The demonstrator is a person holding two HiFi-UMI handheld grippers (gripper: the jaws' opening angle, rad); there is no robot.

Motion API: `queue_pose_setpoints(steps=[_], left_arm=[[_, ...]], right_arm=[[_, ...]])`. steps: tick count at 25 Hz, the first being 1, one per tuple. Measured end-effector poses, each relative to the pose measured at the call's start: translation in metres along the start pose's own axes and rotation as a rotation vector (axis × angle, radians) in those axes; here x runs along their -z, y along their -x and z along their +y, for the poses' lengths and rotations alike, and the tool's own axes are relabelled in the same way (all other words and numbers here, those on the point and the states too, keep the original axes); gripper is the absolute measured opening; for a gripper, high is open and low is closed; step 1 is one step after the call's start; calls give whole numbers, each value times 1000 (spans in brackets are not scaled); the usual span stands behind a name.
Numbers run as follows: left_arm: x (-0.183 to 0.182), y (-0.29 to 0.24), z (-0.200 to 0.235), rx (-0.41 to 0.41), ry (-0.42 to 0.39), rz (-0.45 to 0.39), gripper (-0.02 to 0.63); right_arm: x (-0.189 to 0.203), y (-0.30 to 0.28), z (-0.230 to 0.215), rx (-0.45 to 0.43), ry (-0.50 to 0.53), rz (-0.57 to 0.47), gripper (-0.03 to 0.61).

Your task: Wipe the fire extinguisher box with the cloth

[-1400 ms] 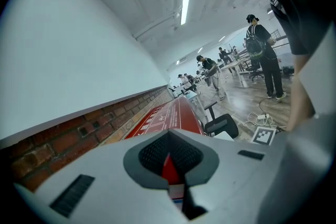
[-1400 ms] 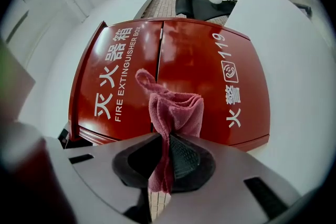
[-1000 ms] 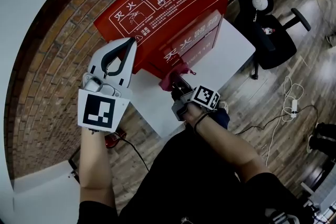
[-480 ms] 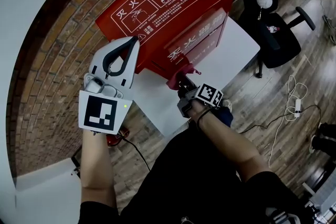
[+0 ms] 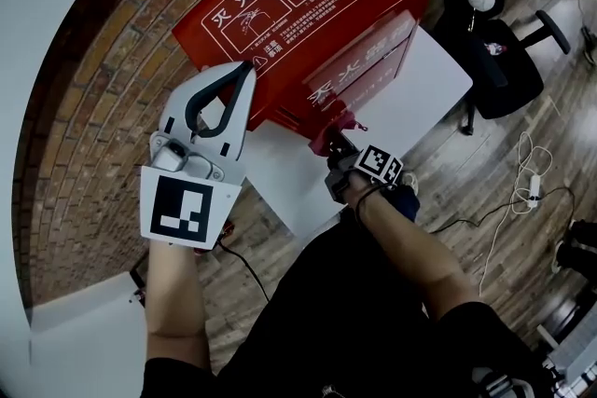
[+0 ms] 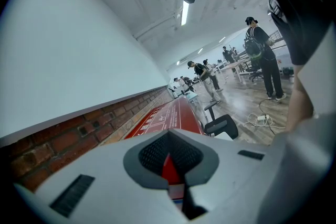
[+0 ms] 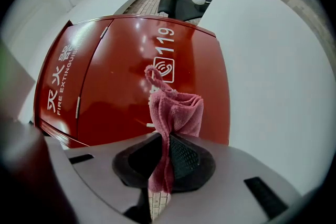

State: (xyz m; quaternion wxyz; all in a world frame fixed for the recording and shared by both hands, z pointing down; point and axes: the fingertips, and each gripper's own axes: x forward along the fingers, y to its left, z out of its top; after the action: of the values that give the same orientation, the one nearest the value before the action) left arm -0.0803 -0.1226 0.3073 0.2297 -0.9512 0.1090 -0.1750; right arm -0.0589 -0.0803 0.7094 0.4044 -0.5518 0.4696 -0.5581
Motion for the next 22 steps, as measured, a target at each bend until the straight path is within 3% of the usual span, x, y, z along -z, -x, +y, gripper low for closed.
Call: queue_pose_setpoints(steps=[22], left_arm=[[2,0,0,-2,5,-8,12]], right_arm=[[-5,-18,-82,138,24,21,51]])
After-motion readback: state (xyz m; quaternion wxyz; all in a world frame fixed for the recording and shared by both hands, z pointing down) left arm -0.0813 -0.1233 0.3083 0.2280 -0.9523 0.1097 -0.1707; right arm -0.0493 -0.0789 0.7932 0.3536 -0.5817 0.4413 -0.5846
